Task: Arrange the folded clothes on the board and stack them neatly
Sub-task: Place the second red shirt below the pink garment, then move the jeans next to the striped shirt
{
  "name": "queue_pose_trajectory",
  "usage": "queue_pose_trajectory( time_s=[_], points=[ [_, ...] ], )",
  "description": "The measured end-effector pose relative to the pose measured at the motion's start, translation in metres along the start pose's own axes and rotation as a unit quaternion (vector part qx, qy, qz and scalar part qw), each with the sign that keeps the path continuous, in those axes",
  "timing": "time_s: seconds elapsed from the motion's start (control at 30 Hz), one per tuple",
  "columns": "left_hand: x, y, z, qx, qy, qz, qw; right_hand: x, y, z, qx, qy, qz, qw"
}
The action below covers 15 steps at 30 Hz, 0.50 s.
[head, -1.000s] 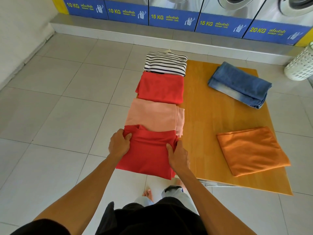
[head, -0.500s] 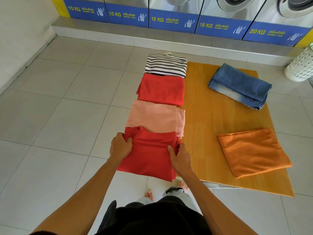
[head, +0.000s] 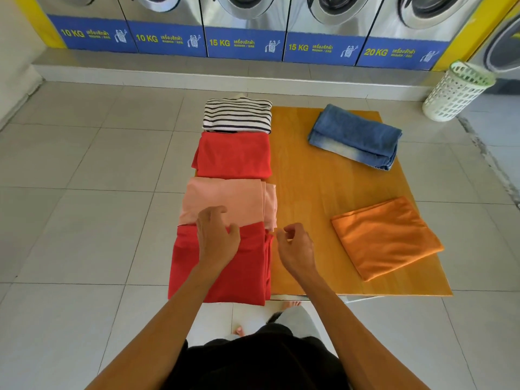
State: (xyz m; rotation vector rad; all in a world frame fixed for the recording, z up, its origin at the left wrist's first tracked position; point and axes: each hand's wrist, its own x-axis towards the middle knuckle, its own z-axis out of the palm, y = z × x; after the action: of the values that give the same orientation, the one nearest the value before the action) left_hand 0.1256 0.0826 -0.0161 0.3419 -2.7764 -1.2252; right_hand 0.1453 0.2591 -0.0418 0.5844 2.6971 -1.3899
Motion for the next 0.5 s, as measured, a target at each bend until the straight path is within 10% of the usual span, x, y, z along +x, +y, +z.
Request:
queue_pose_trajectory(
  time_s=[0.5],
  points=[
    [0.105,0.145,0.127,-0.061,-0.16,0.015,0.985,0.13,0.015,-0.134,0.038,0.105,0.038,0.993]
  ],
)
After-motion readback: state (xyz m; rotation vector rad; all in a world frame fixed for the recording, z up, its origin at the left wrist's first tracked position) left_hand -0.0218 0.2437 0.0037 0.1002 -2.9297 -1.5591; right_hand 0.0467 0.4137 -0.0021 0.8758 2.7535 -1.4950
